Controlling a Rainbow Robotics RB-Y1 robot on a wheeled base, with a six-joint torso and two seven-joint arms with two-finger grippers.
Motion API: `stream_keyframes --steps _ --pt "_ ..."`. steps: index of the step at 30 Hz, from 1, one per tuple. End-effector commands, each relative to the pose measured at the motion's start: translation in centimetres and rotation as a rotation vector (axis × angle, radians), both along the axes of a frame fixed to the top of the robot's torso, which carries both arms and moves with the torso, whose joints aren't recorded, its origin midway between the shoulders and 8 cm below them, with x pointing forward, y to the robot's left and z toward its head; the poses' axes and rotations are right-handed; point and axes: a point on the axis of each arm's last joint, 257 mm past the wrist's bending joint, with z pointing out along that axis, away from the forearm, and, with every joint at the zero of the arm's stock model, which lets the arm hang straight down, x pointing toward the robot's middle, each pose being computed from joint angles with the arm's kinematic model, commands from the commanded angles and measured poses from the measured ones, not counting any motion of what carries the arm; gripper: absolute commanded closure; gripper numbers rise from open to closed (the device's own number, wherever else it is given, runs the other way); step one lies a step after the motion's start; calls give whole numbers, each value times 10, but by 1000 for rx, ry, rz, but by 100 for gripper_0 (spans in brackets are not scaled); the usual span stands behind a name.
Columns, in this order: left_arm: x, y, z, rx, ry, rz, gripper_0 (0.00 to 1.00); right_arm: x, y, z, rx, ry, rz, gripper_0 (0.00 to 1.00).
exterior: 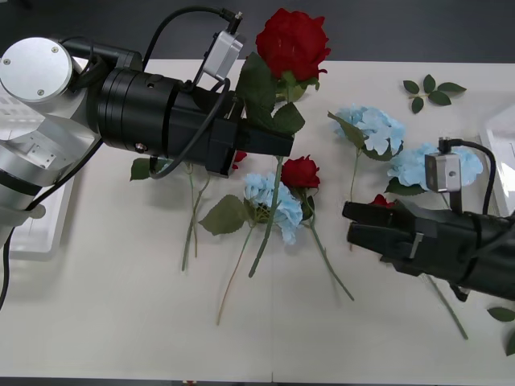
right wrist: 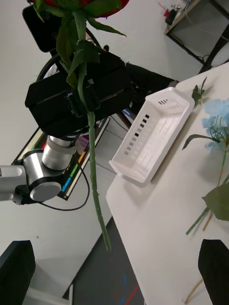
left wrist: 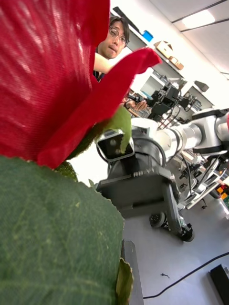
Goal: Put the red flowers into the right box and the blue flowers into the left box
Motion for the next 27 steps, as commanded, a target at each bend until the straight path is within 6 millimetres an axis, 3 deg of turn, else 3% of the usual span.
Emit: stream_keyframes --steps 1,9,16,27 --pt "-1 -1 16 -14 -48 -9 100 -16 28 8 21 -9 22 0" --pt "-1 -1 16 -14 -48 -9 100 -12 61 3 48 0 -42 0" --pt "-1 -1 16 -14 -48 -9 100 1 75 13 85 -38 -88 0" --pt "-1 -1 16 -14 -48 -9 100 -1 97 27 135 -56 -73 0"
